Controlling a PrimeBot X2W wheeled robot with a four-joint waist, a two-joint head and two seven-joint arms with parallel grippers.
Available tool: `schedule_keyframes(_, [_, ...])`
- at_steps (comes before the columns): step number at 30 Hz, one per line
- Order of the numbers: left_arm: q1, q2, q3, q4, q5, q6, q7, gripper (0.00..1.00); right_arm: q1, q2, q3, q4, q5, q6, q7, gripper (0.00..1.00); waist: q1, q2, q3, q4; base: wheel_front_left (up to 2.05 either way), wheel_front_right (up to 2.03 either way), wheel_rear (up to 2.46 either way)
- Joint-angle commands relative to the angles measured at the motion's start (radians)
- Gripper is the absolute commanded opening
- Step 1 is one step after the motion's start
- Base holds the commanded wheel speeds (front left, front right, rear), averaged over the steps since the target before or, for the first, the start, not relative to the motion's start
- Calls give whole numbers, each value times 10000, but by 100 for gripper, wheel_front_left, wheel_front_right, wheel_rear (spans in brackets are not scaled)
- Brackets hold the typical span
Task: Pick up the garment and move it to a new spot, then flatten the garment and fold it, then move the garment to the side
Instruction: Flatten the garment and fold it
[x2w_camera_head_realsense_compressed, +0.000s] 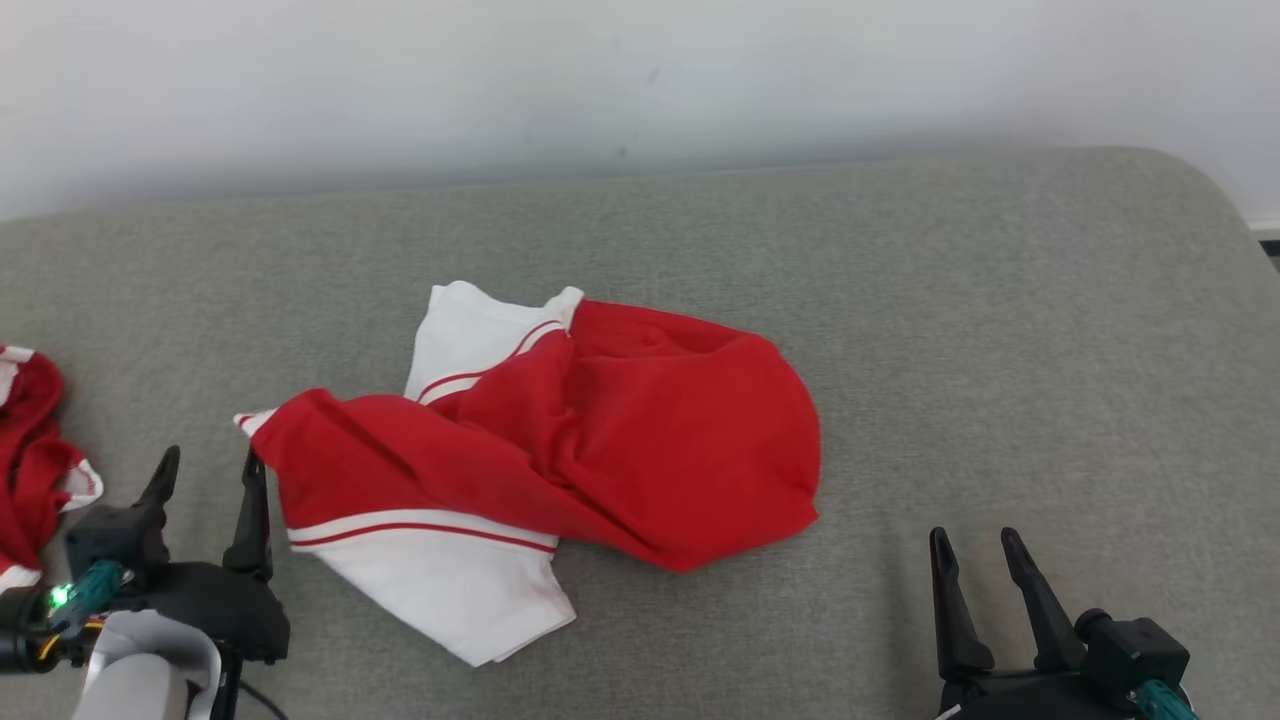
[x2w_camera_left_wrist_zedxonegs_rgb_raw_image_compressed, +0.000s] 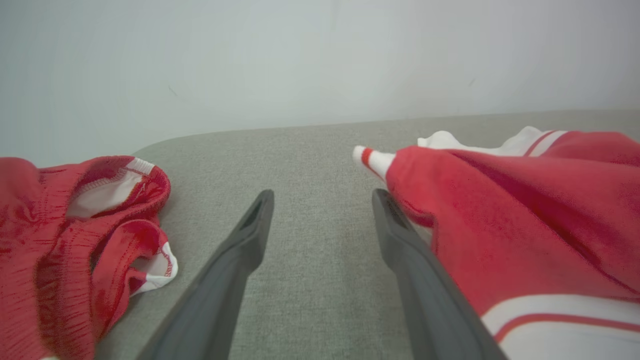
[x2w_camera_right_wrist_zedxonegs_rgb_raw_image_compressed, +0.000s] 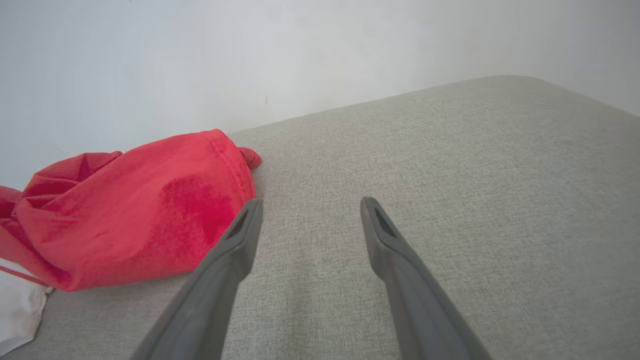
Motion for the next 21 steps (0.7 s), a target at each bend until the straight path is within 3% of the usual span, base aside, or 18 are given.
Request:
schedule_keyframes(1, [277, -114, 219, -491, -78, 94, -68, 100, 110, 2, -4, -47, -28, -19, -20, 100, -1, 0, -18, 223, 0, 0, 0])
schedule_keyframes(6, [2078, -1212, 742, -3050, 426, 618, -57, 100, 127, 3, -83, -53, -104, -19, -22, 100, -1, 0, -86, 635, 0, 0, 0])
schedule_keyframes(8, [2609, -1604, 842, -3392, 441, 586, -55, 100, 124, -5, -63, -47, -107, -19, -22, 100, -1, 0, -121, 695, 0, 0, 0])
schedule_keyframes(12, [3134, -2127, 833, -3049, 615, 267, -51, 100, 121, -2, 16, 14, -179, -19, -22, 100, -1, 0, -229, 704, 0, 0, 0])
schedule_keyframes(21, [3012, -2609, 792, -1734, 580, -242, -52, 100, 173, -2, 85, 20, -222, -19, -22, 100, -1, 0, -256, 381, 0, 0, 0])
